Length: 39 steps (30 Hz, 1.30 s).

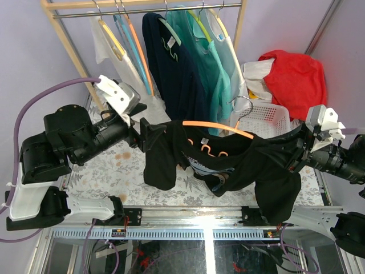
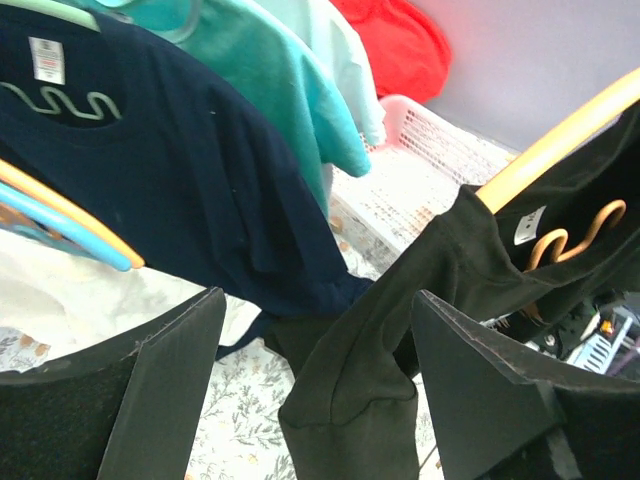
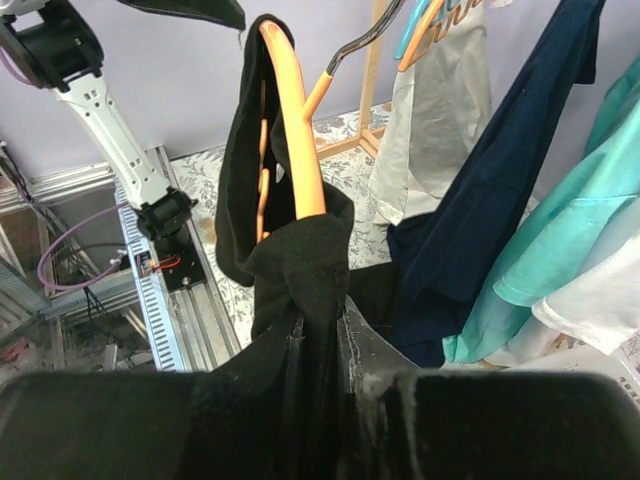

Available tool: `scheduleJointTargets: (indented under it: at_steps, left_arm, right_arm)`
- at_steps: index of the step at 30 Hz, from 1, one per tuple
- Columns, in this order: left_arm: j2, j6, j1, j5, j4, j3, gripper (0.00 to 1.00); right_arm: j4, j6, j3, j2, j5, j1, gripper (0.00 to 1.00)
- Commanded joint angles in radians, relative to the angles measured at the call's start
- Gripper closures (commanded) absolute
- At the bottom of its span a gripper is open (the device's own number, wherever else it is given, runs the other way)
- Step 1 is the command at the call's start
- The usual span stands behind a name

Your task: Place the t-shirt on the hanger

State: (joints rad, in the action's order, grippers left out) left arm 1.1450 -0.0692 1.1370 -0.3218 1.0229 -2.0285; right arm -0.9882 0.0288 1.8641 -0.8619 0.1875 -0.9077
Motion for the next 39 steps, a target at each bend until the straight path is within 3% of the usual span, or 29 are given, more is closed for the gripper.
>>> scheduleJointTargets:
  at_steps: [1,9,13,17,21,26,30,37,39]
  left_arm:
    - [0.022,-0.033,-0.004,0.1,0.042,0.012,0.25]
    - [0.061,-0.047,-0.003,0.217,0.036,0.018,0.26]
    - [0.082,-0.053,-0.005,0.241,0.033,0.015,0.36]
    - [0.103,-0.056,-0.005,0.262,0.025,-0.004,0.39]
    - [0.122,-0.064,-0.004,0.279,0.026,-0.027,0.55]
    - [0.132,-0.064,-0.004,0.294,0.011,-0.029,0.63]
    - [0.136,-0.064,-0.003,0.297,0.01,-0.041,0.97]
    - [0.091,-0.042,-0.004,0.247,-0.026,-0.003,1.0]
    - [0.083,-0.042,-0.004,0.239,-0.034,0.0,1.0]
  right_arm:
    - [0.089,-0.013,0.014,0.003,0.064,0.003,1.0]
    - [0.108,-0.018,-0.003,0.004,0.097,0.003,1.0]
    - [0.119,-0.018,-0.009,0.001,0.115,0.003,1.0]
    - [0.129,-0.019,-0.017,-0.005,0.132,0.002,1.0]
    - [0.136,-0.019,-0.027,-0.009,0.134,0.003,1.0]
    - [0.154,-0.022,-0.044,-0.008,0.141,0.003,1.0]
    - [0.151,-0.022,-0.053,-0.018,0.129,0.003,1.0]
    - [0.133,-0.019,-0.077,0.014,0.087,0.003,0.99]
    - [0.126,-0.02,-0.079,0.021,0.079,0.003,0.84]
